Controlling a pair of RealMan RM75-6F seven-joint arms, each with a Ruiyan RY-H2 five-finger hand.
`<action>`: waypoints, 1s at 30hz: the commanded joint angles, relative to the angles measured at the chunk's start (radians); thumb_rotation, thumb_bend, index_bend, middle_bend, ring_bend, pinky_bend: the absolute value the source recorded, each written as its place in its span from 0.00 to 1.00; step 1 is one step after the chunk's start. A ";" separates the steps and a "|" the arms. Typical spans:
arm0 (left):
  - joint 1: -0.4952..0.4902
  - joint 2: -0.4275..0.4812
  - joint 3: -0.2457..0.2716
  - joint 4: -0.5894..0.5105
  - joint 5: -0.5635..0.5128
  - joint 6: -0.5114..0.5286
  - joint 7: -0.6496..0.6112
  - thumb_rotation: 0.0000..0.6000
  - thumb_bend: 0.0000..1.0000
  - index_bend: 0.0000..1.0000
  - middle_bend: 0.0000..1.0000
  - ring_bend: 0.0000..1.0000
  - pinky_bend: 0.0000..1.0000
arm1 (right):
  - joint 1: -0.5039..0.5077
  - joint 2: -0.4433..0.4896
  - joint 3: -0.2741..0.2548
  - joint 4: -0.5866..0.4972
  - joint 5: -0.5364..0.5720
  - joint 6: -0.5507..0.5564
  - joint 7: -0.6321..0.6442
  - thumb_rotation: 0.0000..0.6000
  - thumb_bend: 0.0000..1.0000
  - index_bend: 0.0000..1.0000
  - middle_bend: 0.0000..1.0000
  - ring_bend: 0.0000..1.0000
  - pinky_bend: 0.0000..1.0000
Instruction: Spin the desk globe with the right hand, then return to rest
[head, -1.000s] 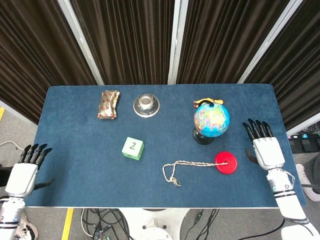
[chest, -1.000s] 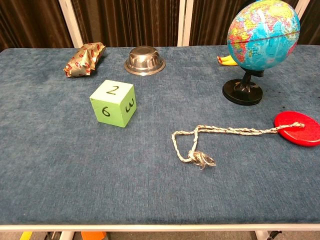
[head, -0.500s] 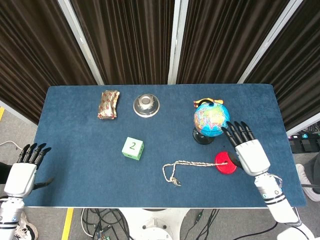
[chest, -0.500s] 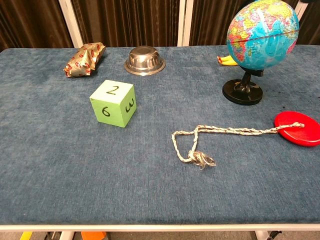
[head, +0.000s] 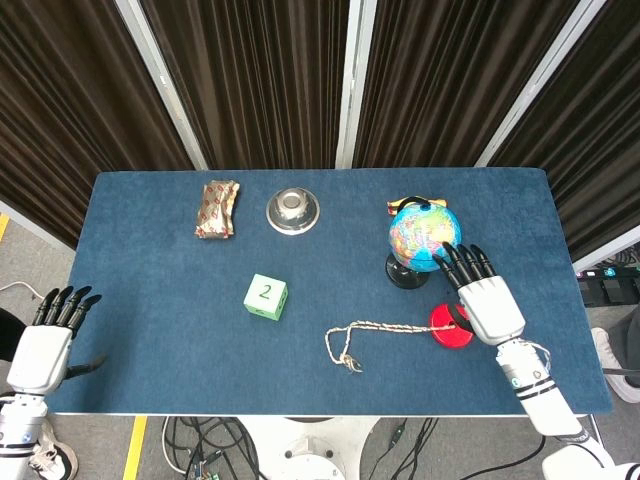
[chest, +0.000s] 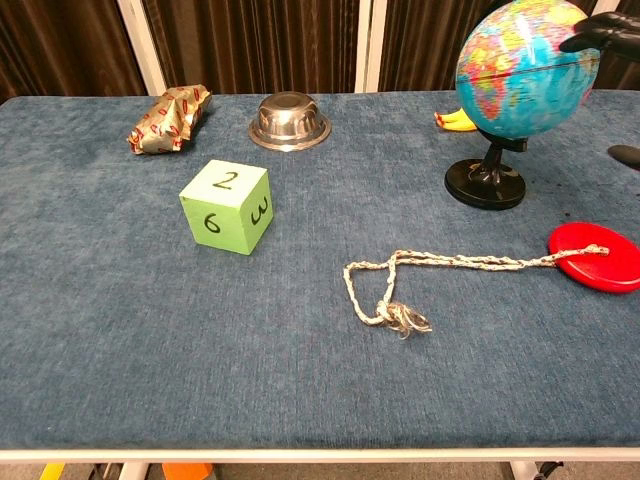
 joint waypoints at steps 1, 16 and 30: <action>-0.001 -0.001 0.001 -0.001 0.000 -0.002 0.002 1.00 0.00 0.14 0.09 0.02 0.05 | -0.006 0.008 0.001 0.012 0.017 -0.001 0.010 1.00 0.28 0.00 0.00 0.00 0.00; -0.001 -0.003 0.001 -0.004 -0.005 -0.008 0.014 1.00 0.00 0.14 0.09 0.02 0.05 | -0.043 0.021 0.040 0.126 0.220 -0.031 0.067 1.00 0.28 0.00 0.00 0.00 0.00; -0.003 -0.004 0.002 -0.010 -0.003 -0.009 0.025 1.00 0.00 0.14 0.09 0.02 0.05 | -0.064 0.018 -0.034 0.090 -0.112 0.139 0.146 1.00 0.28 0.00 0.00 0.00 0.00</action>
